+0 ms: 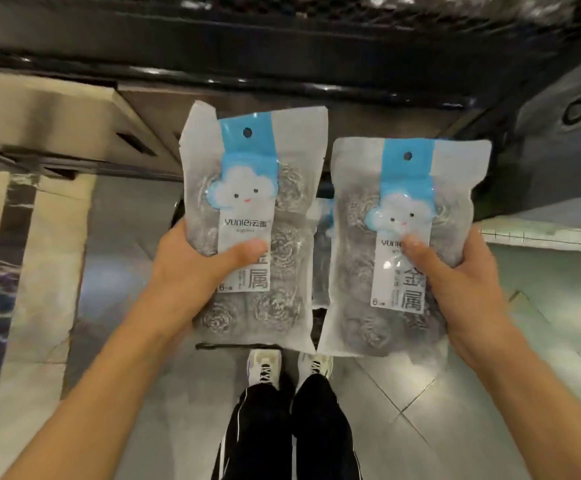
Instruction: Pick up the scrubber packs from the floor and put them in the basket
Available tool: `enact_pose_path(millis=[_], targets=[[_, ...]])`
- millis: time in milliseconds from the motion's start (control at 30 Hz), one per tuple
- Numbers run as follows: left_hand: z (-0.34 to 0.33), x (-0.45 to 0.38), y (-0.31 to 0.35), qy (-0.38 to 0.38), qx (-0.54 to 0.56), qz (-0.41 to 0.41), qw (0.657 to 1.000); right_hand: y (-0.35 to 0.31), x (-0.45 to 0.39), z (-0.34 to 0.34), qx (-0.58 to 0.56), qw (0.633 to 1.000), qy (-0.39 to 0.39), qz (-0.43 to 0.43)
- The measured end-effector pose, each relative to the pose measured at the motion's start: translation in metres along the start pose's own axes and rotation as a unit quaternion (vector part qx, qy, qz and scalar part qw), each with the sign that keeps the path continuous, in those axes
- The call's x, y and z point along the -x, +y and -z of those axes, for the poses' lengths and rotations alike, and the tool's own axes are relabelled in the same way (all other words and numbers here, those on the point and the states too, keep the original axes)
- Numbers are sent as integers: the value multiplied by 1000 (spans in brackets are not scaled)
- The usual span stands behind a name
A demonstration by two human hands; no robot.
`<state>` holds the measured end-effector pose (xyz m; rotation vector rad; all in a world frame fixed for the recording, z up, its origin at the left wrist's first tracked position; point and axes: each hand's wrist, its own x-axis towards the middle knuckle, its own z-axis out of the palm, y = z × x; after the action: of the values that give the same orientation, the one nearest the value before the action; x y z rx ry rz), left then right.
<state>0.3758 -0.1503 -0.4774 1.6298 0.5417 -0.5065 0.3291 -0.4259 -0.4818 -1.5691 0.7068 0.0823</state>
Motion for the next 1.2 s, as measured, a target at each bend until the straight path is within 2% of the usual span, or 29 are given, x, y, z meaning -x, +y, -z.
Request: enact_pose_path(millis=[200, 433, 567, 667, 733, 833, 933, 967, 1200], targets=[[-18, -55, -83, 2, -3, 36, 999, 95, -42, -17, -5, 1000, -9, -30], [-33, -85, -118, -11, 6, 58, 998, 151, -85, -20, -17, 997, -4, -76], [-37, -95, -122, 8, -2, 62, 998, 178, -108, -28, 64, 994, -33, -83], [-34, -101, -125, 14, -15, 70, 997, 191, -122, -35, 155, 984, -26, -79], [-34, -105, -127, 15, -18, 68, 997, 192, -126, -36, 260, 965, 9, -43], [-38, -107, -129, 7, -22, 77, 997, 188, -127, -34, 415, 904, 75, 65], [-42, -109, -136, 4, -28, 85, 996, 185, -128, -32, 519, 835, 84, 165], [-42, -110, -139, 2, -30, 91, 995, 185, -129, -30, 528, 823, 86, 191], [-49, -124, -161, -23, -109, 120, 986, 162, -128, -22, 479, 833, 63, 271]])
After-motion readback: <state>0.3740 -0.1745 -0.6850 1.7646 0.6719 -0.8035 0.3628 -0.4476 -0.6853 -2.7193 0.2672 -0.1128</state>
